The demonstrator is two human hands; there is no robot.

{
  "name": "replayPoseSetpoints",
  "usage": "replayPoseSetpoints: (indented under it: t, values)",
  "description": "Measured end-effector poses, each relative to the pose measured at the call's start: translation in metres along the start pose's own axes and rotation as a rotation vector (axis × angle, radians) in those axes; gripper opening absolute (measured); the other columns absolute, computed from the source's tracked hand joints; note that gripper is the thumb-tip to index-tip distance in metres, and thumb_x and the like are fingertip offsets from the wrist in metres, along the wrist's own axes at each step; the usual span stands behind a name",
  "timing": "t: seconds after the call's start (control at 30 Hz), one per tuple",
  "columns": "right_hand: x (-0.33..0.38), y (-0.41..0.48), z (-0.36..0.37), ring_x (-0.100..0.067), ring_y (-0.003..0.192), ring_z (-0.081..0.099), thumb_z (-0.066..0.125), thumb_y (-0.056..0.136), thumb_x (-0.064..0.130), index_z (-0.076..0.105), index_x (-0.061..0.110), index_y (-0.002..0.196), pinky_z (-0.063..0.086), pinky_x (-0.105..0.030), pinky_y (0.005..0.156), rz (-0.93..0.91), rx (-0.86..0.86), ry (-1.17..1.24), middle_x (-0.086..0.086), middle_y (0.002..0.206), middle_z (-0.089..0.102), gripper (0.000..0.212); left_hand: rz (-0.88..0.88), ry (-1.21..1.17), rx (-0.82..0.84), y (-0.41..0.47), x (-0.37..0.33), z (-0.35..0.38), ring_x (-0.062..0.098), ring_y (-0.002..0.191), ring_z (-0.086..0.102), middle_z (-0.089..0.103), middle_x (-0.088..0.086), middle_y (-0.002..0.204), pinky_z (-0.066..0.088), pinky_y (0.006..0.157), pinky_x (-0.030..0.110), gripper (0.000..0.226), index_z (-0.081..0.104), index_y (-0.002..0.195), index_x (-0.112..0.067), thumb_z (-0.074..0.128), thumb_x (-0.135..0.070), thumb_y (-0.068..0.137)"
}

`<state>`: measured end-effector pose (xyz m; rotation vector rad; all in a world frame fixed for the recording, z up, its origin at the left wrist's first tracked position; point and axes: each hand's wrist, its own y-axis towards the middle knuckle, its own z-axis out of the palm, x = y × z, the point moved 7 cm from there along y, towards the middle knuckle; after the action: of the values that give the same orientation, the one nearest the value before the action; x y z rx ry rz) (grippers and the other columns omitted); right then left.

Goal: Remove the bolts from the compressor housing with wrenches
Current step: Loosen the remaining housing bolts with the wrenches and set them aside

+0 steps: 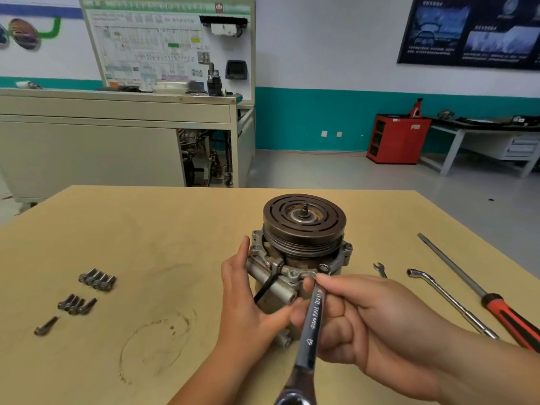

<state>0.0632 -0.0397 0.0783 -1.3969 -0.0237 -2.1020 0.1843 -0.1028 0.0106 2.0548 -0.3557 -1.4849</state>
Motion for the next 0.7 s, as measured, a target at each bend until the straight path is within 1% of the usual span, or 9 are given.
replayPoseSetpoints:
  t: [0.1,0.13,0.23,0.27,0.37,0.47,0.53,0.63,0.7]
  values:
    - [-0.004,0.001,-0.003,-0.02,0.035,0.059,0.053,0.069,0.025,0.057,0.003,0.084,0.048,-0.024,0.036,0.006,-0.014,-0.051,-0.022,0.063,0.066,0.027,-0.003,-0.012,0.017,-0.001,0.003,0.001,0.0,0.128,0.035,0.028,-0.029,0.128,0.046,0.1,0.044,0.104,0.019,0.146,-0.04,0.076,-0.06,0.062]
    - [-0.005,0.0,-0.005,-0.019,0.033,0.057,0.053,0.07,0.026,0.056,0.003,0.085,0.047,-0.023,0.035,0.017,-0.022,-0.085,-0.022,0.059,0.064,0.028,-0.016,-0.02,0.023,0.0,0.004,0.001,0.001,0.129,0.034,0.029,-0.025,0.129,0.044,0.103,0.039,0.105,0.02,0.146,-0.038,0.079,-0.054,0.061]
    - [0.003,-0.005,-0.026,-0.015,0.031,0.051,0.051,0.075,0.032,0.056,0.004,0.092,0.042,-0.022,0.037,0.101,-0.008,-0.373,-0.014,0.049,0.061,0.033,0.005,0.023,0.057,0.002,0.003,0.001,-0.012,0.126,0.029,0.03,-0.018,0.129,0.029,0.104,0.01,0.104,0.023,0.143,-0.035,0.076,-0.054,0.055]
    - [0.009,-0.007,-0.036,-0.014,0.033,0.05,0.05,0.077,0.035,0.058,0.006,0.094,0.041,-0.025,0.041,0.144,0.008,-0.528,-0.011,0.048,0.06,0.035,0.0,0.023,0.073,0.003,0.002,0.001,-0.015,0.125,0.027,0.029,-0.017,0.13,0.028,0.104,0.008,0.104,0.024,0.142,-0.034,0.075,-0.056,0.054]
    - [0.036,-0.007,-0.06,-0.013,0.04,0.053,0.047,0.082,0.044,0.06,0.013,0.089,0.046,-0.029,0.052,0.331,0.085,-0.973,-0.001,0.049,0.057,0.034,-0.059,-0.029,0.104,0.003,0.003,0.0,-0.015,0.126,0.027,0.027,-0.02,0.131,0.037,0.108,0.033,0.104,0.024,0.142,-0.034,0.074,-0.058,0.054]
    - [0.066,0.002,-0.073,-0.009,0.048,0.052,0.045,0.081,0.053,0.063,0.02,0.082,0.047,-0.024,0.062,0.453,0.104,-1.344,0.007,0.053,0.053,0.037,-0.071,-0.027,0.102,0.002,0.001,-0.001,-0.012,0.125,0.03,0.028,-0.022,0.13,0.038,0.109,0.039,0.099,0.026,0.14,-0.036,0.072,-0.058,0.055]
    - [0.085,0.015,-0.078,-0.006,0.056,0.049,0.045,0.074,0.062,0.067,0.029,0.081,0.043,-0.02,0.067,0.424,0.039,-1.585,0.011,0.058,0.051,0.04,-0.078,-0.033,0.101,0.002,0.001,-0.001,-0.01,0.126,0.031,0.028,-0.023,0.13,0.039,0.109,0.041,0.099,0.026,0.139,-0.037,0.072,-0.058,0.054]
    - [0.1,0.031,-0.077,0.001,0.064,0.05,0.047,0.069,0.065,0.068,0.037,0.085,0.041,-0.019,0.073,0.303,0.042,-1.702,0.017,0.065,0.052,0.039,-0.081,-0.045,0.101,0.002,0.001,-0.001,-0.008,0.126,0.032,0.028,-0.023,0.13,0.036,0.109,0.031,0.098,0.026,0.138,-0.039,0.072,-0.058,0.054]
    - [0.1,0.031,-0.08,0.003,0.067,0.052,0.05,0.081,0.054,0.068,0.039,0.088,0.043,-0.02,0.079,0.305,0.09,-1.628,0.019,0.067,0.054,0.024,-0.061,-0.056,0.099,0.002,-0.001,-0.001,-0.01,0.126,0.032,0.029,-0.02,0.131,0.03,0.106,0.014,0.096,0.027,0.138,-0.039,0.071,-0.058,0.054]
